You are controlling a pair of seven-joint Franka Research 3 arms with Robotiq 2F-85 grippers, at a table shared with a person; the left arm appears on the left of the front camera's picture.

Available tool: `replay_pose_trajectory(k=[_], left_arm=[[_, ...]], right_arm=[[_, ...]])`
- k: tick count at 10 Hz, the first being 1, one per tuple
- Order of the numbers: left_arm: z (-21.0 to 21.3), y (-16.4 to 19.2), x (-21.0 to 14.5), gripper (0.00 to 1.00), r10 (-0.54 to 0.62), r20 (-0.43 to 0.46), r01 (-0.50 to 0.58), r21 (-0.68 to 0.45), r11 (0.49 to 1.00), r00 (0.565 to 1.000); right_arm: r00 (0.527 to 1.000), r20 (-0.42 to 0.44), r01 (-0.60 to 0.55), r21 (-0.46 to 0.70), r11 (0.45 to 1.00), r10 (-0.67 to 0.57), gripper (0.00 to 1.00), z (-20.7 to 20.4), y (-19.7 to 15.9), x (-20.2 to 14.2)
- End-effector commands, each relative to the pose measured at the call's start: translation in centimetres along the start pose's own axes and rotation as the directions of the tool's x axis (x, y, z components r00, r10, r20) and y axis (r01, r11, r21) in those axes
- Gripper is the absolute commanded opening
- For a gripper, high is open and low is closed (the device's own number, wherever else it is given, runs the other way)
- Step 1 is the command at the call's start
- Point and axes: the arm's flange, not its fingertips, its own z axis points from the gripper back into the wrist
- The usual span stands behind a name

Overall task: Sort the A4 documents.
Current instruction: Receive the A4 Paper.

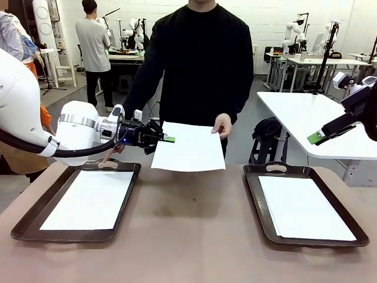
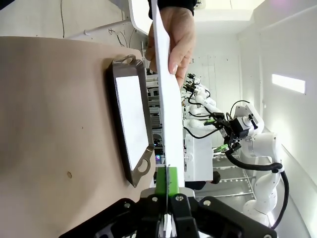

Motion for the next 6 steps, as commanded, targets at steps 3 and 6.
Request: replay_pose_trajectory(k=[3,6], left_arm=[[0.06,-0.06,0.04,0.0,-0.001,0.003,0.001,0.002,1.0,1.0],[0.06,-0.06,0.04,0.0,-0.001,0.003,0.001,0.002,1.0,1.0]], right_arm=[[1.0,-0.001,-0.002,-0.002,1.0,0.002,1.0,-0.13,0.02,0.08],[1.0,-0.001,-0.002,-0.002,1.0,0.002,1.0,-0.13,0.02,0.08]])
